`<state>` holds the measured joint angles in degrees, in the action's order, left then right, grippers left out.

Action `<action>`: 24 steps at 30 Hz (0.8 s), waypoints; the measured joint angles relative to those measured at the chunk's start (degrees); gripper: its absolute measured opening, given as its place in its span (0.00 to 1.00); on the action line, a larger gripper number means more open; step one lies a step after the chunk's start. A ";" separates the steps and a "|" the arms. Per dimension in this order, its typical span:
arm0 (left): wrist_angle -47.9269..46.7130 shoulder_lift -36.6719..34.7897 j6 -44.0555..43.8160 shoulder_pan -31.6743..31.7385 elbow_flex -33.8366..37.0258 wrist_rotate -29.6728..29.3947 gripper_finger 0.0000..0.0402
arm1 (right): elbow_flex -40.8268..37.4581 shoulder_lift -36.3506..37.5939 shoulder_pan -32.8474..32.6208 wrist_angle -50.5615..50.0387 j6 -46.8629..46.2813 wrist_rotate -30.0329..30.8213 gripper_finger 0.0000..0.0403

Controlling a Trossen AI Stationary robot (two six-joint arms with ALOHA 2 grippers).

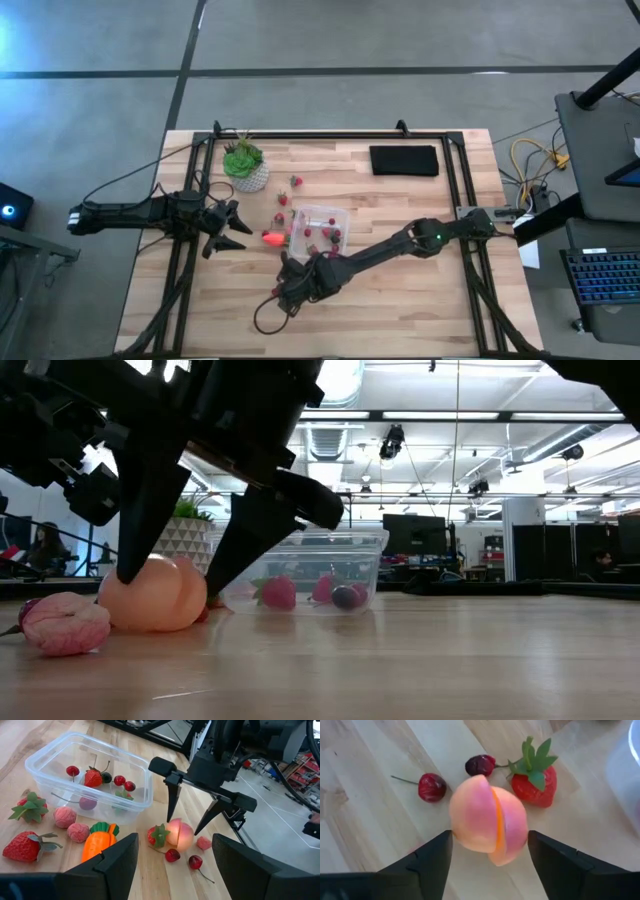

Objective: Pick and placing Produce into tupperware
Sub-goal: Put the large peach into the transparent container

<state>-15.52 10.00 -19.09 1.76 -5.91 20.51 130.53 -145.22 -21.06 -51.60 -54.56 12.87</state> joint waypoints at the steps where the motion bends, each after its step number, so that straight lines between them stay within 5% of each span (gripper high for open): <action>1: -0.01 0.00 0.00 -0.02 0.00 0.02 0.60 | -0.05 -0.03 0.00 0.00 -0.19 -0.01 0.65; 13: 0.00 0.00 0.00 -0.02 0.00 0.00 0.60 | -0.16 -0.05 0.30 0.02 -0.83 0.53 0.79; 24: 0.00 0.00 0.01 -0.01 0.00 0.02 0.60 | -0.16 -0.05 1.40 0.13 -2.43 0.65 0.68</action>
<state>-15.52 10.00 -19.08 1.75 -5.91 20.53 130.37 -145.27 -19.66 -51.47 -56.99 13.52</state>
